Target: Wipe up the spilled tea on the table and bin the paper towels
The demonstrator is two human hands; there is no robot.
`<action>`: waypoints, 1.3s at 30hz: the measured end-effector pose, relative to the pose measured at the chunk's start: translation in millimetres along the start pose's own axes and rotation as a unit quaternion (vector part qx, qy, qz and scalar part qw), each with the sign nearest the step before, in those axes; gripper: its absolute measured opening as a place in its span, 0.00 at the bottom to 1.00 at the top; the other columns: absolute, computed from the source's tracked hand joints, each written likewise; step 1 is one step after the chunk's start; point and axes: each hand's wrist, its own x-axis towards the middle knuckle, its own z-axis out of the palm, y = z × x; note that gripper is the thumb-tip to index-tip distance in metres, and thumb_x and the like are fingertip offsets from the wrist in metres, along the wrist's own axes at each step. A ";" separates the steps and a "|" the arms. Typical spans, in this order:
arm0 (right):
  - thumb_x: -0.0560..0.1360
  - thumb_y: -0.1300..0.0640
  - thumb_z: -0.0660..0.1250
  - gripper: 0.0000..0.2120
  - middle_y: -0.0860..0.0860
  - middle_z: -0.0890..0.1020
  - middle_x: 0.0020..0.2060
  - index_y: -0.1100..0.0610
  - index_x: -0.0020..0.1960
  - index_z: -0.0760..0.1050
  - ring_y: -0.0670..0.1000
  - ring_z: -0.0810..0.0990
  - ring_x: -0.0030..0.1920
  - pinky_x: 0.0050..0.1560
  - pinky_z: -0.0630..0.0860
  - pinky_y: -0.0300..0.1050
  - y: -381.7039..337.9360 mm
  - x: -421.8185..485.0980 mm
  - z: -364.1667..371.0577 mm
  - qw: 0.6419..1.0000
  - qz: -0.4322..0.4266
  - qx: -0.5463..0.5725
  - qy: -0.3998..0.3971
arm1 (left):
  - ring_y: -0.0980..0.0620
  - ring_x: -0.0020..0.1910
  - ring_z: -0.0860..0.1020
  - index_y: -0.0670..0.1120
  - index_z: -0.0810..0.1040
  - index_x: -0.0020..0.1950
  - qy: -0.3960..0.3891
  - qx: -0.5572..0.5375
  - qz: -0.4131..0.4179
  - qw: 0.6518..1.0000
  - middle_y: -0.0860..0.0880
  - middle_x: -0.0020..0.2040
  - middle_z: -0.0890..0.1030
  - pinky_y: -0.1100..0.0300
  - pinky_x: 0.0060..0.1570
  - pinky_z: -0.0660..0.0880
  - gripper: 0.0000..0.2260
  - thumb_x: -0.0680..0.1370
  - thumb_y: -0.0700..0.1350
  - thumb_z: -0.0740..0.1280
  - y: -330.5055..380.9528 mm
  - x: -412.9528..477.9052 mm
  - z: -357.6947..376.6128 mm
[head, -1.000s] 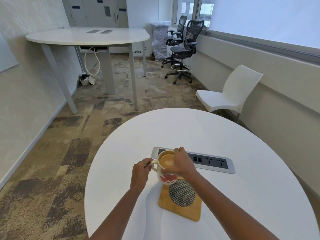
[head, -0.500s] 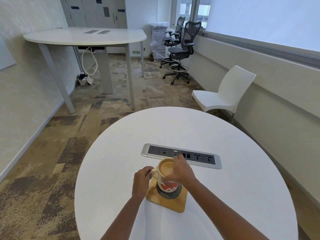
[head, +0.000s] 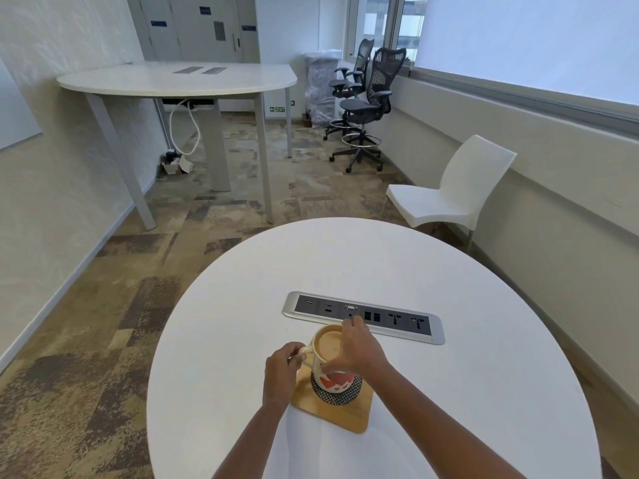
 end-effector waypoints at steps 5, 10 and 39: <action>0.61 0.43 0.76 0.40 0.56 0.68 0.61 0.62 0.64 0.64 0.54 0.69 0.61 0.56 0.75 0.47 3.9 0.5 -0.1 1.000 -0.011 -0.009 -0.006 | 0.49 0.40 0.74 0.35 0.79 0.49 0.001 0.009 0.002 1.000 0.45 0.39 0.79 0.60 0.42 0.71 0.06 0.75 0.31 0.64 0.0 -5.2 1.9; 0.60 0.42 0.76 0.41 0.56 0.68 0.62 0.61 0.64 0.64 0.54 0.69 0.62 0.56 0.75 0.47 6.3 -0.3 0.8 1.000 -0.008 -0.010 -0.013 | 0.48 0.39 0.75 0.36 0.79 0.49 0.002 0.019 0.007 1.000 0.45 0.40 0.80 0.61 0.42 0.71 0.06 0.75 0.32 0.64 1.6 -8.1 2.9; 0.75 0.46 0.65 0.43 0.56 0.59 0.72 0.62 0.76 0.41 0.54 0.63 0.72 0.64 0.71 0.47 80.3 -62.8 28.8 0.998 0.052 0.030 -0.014 | 0.40 0.55 0.77 0.37 0.74 0.60 0.068 0.083 -0.085 0.991 0.38 0.57 0.80 0.56 0.53 0.73 0.12 0.80 0.39 0.56 -11.5 -72.7 52.7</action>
